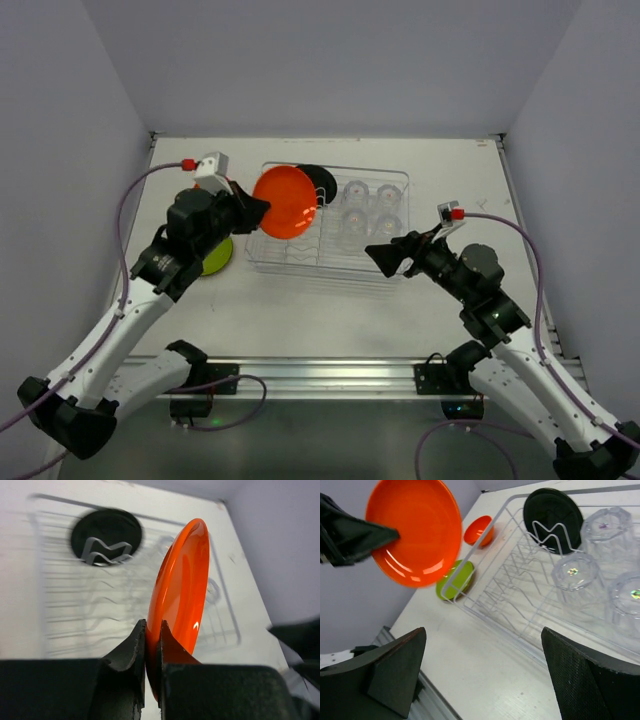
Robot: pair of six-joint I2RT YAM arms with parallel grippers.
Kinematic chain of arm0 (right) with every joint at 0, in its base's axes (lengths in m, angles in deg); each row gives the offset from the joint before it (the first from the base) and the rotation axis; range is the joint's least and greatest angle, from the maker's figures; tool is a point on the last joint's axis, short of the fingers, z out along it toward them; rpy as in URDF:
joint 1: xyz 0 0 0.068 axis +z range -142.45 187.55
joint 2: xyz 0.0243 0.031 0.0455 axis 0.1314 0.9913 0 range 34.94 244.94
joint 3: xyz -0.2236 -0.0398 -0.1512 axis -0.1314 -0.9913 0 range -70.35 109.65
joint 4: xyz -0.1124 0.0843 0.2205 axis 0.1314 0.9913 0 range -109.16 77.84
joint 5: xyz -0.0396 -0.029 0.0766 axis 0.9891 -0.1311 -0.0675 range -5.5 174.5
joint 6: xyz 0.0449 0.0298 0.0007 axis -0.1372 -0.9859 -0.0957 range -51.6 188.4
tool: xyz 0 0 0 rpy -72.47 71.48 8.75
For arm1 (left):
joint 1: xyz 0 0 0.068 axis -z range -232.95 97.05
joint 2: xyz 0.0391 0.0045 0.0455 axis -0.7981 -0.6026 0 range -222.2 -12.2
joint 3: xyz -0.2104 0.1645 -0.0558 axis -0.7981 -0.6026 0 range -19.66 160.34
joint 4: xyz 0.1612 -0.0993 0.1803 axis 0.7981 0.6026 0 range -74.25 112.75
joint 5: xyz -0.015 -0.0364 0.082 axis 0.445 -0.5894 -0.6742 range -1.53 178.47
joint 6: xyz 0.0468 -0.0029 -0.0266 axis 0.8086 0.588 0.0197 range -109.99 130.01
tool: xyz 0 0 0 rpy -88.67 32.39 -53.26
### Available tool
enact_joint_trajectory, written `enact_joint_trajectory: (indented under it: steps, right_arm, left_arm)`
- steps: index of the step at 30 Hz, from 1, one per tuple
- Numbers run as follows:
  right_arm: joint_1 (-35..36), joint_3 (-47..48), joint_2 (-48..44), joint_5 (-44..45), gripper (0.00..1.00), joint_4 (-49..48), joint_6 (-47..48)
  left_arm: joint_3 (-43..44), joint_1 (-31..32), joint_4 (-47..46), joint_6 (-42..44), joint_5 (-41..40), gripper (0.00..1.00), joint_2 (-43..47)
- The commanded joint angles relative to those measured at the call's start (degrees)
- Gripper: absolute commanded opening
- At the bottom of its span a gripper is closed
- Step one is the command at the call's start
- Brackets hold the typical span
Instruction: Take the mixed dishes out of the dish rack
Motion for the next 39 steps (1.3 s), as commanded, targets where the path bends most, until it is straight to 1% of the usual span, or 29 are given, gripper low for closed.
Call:
enact_joint_trajectory:
  steps: [1, 2, 3, 4, 5, 6, 8, 9, 11, 12, 16, 19, 22, 29, 31, 34, 36, 37, 39]
  right_arm:
    - [-0.01, 2.47, -1.53, 5.59, 0.99, 4.73, 4.48]
    - [-0.01, 2.47, -2.15, 6.46, 0.99, 5.35, 5.01]
    - [-0.01, 2.64, -2.50, 6.99, 0.99, 6.48, 6.06]
    - [-0.01, 2.56, -2.85, 7.95, 0.99, 7.19, 6.68]
    - [-0.01, 2.38, -3.20, 8.49, 0.99, 7.72, 7.29]
    - [-0.09, 1.77, -3.99, 9.19, 0.99, 8.34, 8.43]
    - [-0.09, 0.98, -4.96, 10.33, 0.99, 8.61, 9.14]
    - [-0.09, 0.19, -5.92, 11.29, 0.99, 8.69, 9.49]
    - [-0.01, -0.52, -6.54, 11.66, 0.99, 8.69, 9.50]
    - [-0.09, -0.69, -6.72, 11.48, 0.99, 8.69, 9.67]
    - [-0.09, -0.87, -6.46, 11.22, 0.99, 8.69, 9.85]
    - [-0.09, -1.40, -6.37, 10.52, 0.99, 7.99, 9.76]
    - [-0.09, -1.92, -6.46, 9.90, 0.99, 7.55, 9.58]
    - [-0.09, -2.10, -6.81, 8.67, 0.99, 7.46, 9.58]
    - [-0.09, -2.10, -6.72, 8.67, 0.99, 7.55, 9.50]
    - [-0.01, -2.19, -6.64, 8.67, 0.99, 7.46, 9.50]
    - [-0.09, -2.10, -6.46, 8.67, 0.99, 7.55, 9.67]
    - [-0.09, -2.10, -6.37, 8.58, 0.99, 7.46, 9.76]
    - [-0.09, -2.01, -5.59, 7.88, 0.99, 7.46, 9.93]
  left_arm:
    - [3.86, -13.25, 4.62, -0.26, -1.10, 0.00, -0.38]
    - [4.38, -16.06, 6.54, -0.26, -1.62, 0.00, -0.64]
    - [4.48, -21.92, 7.34, -0.09, -1.89, 0.00, -0.82]
    - [4.48, -25.02, 8.92, -0.35, -1.72, 0.00, -1.17]
    - [4.04, -31.41, 9.37, -0.79, -1.37, 0.00, -1.26]
    - [3.43, -33.99, 9.54, -1.23, -0.23, 0.00, -1.17]
    - [1.24, -40.67, 9.11, -3.59, 0.48, 0.00, -0.82]
    - [-1.73, -45.49, 8.41, -4.47, 1.27, 0.00, -0.30]
    - [-5.35, -48.86, 5.53, -7.10, 2.76, 0.00, -0.12]
    - [-8.85, -50.53, 4.11, -7.90, 4.51, 0.00, -0.38]
    - [-14.75, -51.69, -1.69, -10.02, 6.45, 0.00, -3.27]
    - [-17.05, -51.95, -4.07, -10.20, 7.86, 0.00, -6.00]
    - [-18.46, -51.95, -5.39, -10.11, 6.99, 0.00, -6.97]
    - [-22.68, -51.86, -9.00, -9.84, 8.65, 0.11, -8.38]
    - [-23.03, -51.86, -9.96, -9.41, 9.44, 0.12, -9.87]
    - [-23.56, -51.95, -10.23, -8.79, 9.80, 0.17, -11.37]
    - [-24.17, -51.95, -10.58, -8.35, 9.80, 0.26, -11.11]
    - [-24.35, -51.86, -10.58, -8.09, 9.80, 0.39, -10.93]
    - [-24.88, -51.95, -10.32, -7.82, 9.19, 0.57, -10.14]
